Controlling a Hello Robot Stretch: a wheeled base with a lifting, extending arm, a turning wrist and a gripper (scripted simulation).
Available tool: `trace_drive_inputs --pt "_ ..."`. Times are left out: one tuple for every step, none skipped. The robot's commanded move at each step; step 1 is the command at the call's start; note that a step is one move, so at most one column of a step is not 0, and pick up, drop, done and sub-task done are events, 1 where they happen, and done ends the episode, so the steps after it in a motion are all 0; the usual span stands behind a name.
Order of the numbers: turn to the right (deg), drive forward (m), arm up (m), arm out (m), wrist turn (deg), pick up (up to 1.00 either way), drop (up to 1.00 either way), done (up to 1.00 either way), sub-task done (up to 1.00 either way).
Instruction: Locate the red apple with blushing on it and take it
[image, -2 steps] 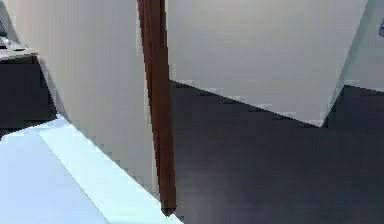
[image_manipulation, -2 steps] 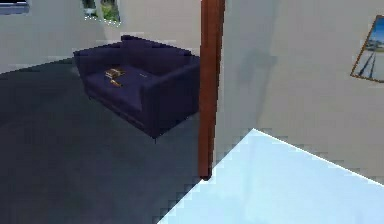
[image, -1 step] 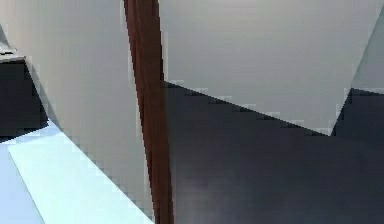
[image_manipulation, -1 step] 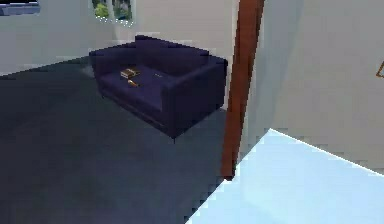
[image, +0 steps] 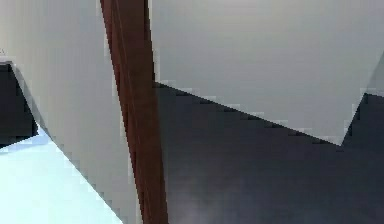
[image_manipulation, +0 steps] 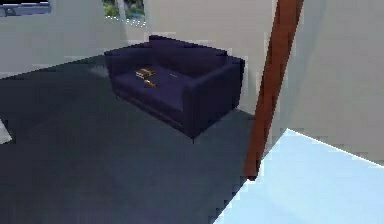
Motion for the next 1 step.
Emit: trace_drive_inputs --pt "45.0 0.0 0.0 0.0 0.0 0.0 0.0 0.0 0.0"
